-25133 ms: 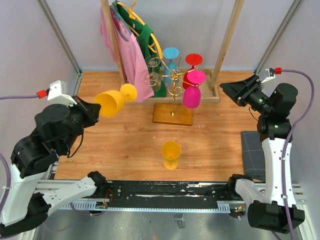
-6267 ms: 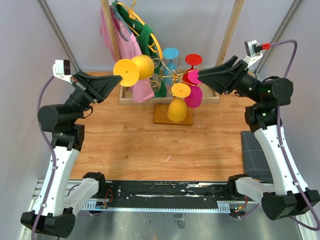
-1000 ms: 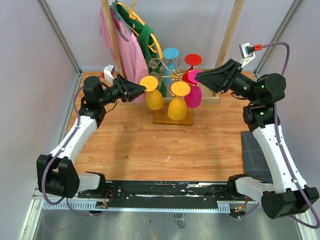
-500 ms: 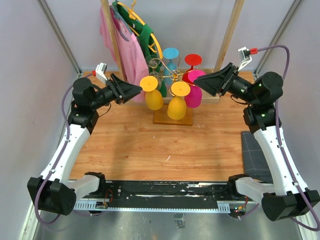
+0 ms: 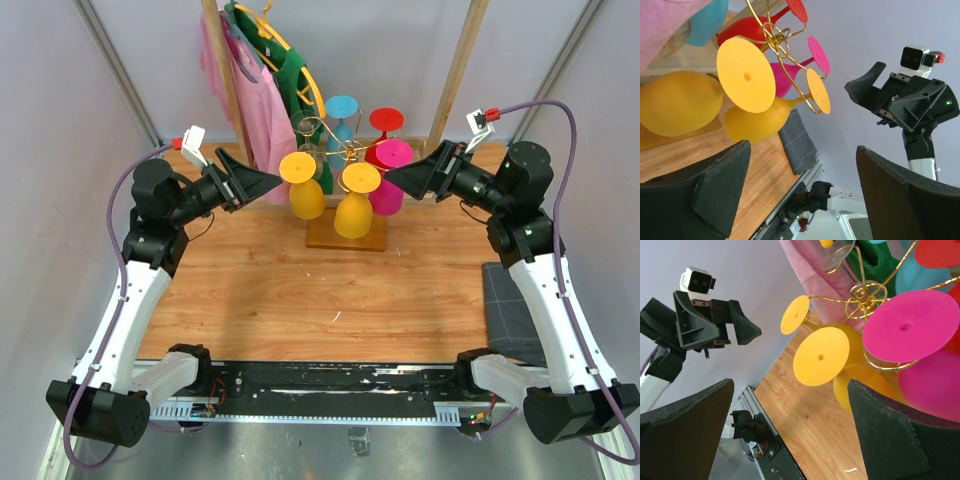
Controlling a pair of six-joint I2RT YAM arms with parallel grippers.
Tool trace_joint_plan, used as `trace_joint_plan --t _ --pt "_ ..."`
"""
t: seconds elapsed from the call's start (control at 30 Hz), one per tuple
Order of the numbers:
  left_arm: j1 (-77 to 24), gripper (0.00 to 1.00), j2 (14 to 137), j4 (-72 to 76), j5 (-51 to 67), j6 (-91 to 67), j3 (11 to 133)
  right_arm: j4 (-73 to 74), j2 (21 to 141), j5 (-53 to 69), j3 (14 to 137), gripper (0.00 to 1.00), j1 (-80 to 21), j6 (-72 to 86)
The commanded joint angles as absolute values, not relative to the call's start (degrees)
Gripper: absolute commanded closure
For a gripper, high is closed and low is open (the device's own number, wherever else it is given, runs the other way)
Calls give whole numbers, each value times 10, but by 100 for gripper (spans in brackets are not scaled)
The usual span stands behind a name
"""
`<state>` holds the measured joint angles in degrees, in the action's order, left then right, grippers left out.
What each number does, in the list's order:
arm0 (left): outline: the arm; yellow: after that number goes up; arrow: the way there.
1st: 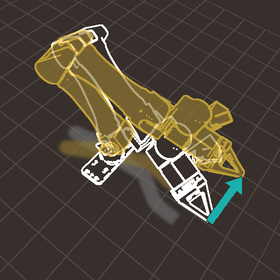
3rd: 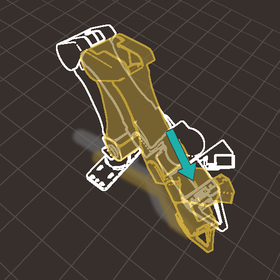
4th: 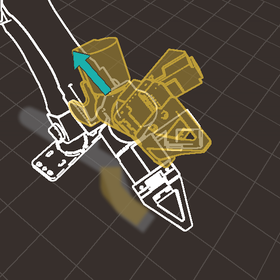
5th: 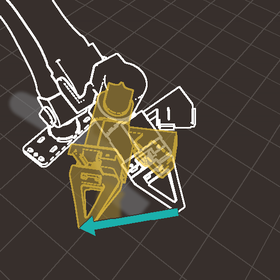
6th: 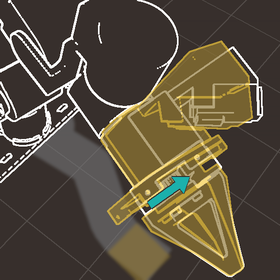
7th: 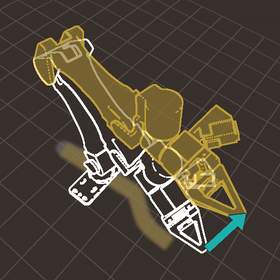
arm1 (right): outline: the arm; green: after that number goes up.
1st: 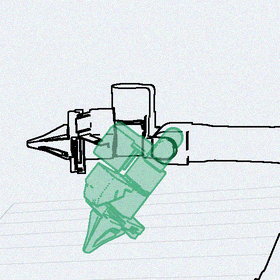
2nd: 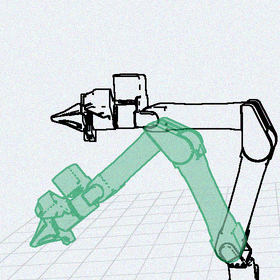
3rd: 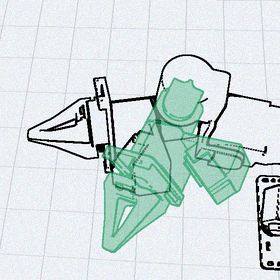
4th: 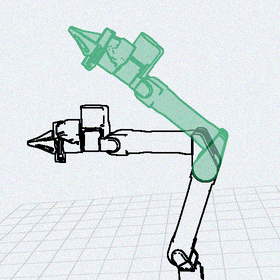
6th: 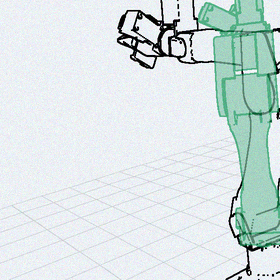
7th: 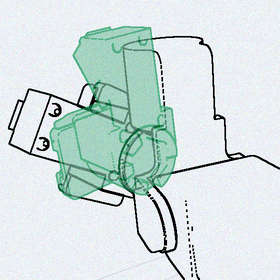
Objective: Place the wine glass upside down on the wine glass rack
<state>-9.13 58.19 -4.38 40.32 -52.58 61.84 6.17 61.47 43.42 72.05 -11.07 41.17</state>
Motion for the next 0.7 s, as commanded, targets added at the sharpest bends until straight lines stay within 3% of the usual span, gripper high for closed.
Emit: trace_joint_plan --t 0.0,0.07,0.67 --pt "-90 7 571 -70 397 -498 635 109 600 407 742 2 -98 373" --pt "-90 1 570 -76 395 -495 639 124 599 399 744 2 -95 368" --pt "-90 1 572 -88 396 -495 644 258 608 336 809 2 -93 309"
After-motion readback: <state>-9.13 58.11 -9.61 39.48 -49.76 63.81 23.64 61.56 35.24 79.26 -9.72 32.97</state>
